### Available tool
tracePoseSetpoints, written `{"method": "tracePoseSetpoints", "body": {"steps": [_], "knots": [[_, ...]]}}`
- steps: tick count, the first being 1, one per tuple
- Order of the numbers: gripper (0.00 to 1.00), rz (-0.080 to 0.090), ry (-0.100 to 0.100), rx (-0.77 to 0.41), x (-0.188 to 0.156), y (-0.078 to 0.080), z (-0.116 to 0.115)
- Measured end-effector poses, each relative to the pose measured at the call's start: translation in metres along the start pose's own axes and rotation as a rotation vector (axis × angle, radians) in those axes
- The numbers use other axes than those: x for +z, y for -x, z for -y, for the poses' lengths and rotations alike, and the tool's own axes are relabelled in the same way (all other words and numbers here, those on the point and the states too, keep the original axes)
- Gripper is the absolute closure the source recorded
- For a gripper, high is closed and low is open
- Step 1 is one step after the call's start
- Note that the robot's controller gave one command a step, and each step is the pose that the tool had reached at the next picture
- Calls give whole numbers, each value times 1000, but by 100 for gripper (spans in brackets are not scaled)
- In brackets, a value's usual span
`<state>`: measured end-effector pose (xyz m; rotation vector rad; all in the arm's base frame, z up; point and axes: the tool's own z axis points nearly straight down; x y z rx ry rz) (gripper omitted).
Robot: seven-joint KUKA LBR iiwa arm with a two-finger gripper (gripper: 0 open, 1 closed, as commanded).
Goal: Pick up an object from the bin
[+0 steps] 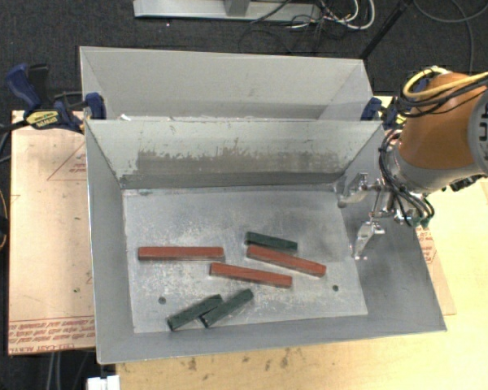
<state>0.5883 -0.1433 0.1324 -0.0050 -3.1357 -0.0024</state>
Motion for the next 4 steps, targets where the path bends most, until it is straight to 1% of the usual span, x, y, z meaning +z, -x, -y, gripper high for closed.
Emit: {"method": "tracePoseSetpoints", "body": {"steps": [1, 2, 3, 4], "knots": [[0, 7, -1, -2, -5, 2, 0], [0, 15, -4, 2, -2, -1, -3], [0, -5, 5, -50, 23, -28, -32], [0, 11, -2, -94, 38, -20, -35]]}}
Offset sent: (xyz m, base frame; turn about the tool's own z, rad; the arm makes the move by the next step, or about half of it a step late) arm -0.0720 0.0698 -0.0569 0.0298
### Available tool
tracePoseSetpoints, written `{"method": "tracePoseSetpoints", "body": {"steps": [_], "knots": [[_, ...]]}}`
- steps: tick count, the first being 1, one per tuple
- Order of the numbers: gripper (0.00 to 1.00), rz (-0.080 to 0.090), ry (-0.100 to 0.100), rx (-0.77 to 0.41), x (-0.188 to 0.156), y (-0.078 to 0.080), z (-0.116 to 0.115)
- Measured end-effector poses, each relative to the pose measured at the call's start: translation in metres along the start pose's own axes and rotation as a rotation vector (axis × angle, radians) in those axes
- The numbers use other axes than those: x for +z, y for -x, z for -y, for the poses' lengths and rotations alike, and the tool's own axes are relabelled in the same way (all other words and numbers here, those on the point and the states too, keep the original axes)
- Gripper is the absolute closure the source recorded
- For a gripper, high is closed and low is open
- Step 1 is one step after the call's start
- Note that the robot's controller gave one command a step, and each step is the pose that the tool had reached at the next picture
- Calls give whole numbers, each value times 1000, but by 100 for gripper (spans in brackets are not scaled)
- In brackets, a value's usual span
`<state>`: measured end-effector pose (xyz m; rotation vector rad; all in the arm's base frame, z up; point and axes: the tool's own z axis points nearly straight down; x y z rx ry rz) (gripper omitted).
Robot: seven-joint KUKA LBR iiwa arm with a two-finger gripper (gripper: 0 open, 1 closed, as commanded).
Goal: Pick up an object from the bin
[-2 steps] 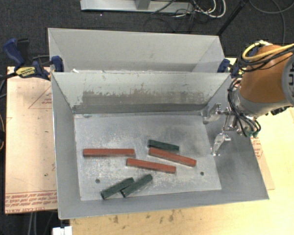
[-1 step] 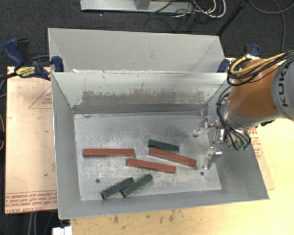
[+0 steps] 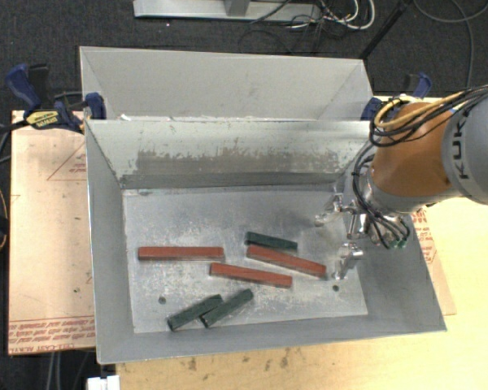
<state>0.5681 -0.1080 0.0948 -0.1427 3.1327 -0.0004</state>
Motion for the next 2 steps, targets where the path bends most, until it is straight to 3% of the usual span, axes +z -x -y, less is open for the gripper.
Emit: {"method": "tracePoseSetpoints", "body": {"steps": [1, 2], "knots": [[100, 19, -3, 38, 16, -12, -49], [100, 19, -3, 38, 16, -12, -49]]}}
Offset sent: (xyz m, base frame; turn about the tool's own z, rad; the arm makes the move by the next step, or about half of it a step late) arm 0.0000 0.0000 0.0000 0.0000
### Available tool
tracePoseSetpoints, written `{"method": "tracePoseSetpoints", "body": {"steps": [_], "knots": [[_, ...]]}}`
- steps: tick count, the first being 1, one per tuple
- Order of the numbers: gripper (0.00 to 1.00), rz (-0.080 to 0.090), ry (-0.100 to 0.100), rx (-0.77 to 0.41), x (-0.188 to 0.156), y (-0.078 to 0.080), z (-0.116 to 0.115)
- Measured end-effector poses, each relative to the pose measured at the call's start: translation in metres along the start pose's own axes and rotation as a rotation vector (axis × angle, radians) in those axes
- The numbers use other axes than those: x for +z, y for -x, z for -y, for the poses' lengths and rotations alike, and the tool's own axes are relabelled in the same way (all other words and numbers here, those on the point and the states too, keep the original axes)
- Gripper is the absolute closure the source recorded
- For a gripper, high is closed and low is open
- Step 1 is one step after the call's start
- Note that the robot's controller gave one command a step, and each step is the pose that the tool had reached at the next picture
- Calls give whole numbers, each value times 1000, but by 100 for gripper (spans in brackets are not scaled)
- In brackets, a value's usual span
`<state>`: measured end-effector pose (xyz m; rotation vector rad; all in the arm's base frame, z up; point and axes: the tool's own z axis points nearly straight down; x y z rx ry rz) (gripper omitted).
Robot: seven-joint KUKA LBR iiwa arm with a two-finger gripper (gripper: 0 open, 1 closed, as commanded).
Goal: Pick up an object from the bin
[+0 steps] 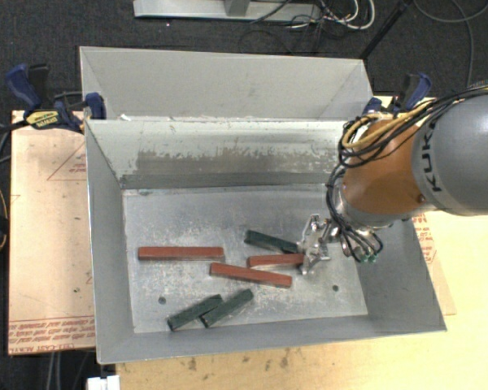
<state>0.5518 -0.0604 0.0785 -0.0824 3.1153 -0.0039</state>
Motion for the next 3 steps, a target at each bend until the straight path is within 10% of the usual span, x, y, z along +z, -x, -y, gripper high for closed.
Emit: {"method": "tracePoseSetpoints", "body": {"steps": [1, 3], "knots": [[100, -22, 3, -14, -120, 6, 27], [100, -31, 8, -168, -144, 4, 31]]}}
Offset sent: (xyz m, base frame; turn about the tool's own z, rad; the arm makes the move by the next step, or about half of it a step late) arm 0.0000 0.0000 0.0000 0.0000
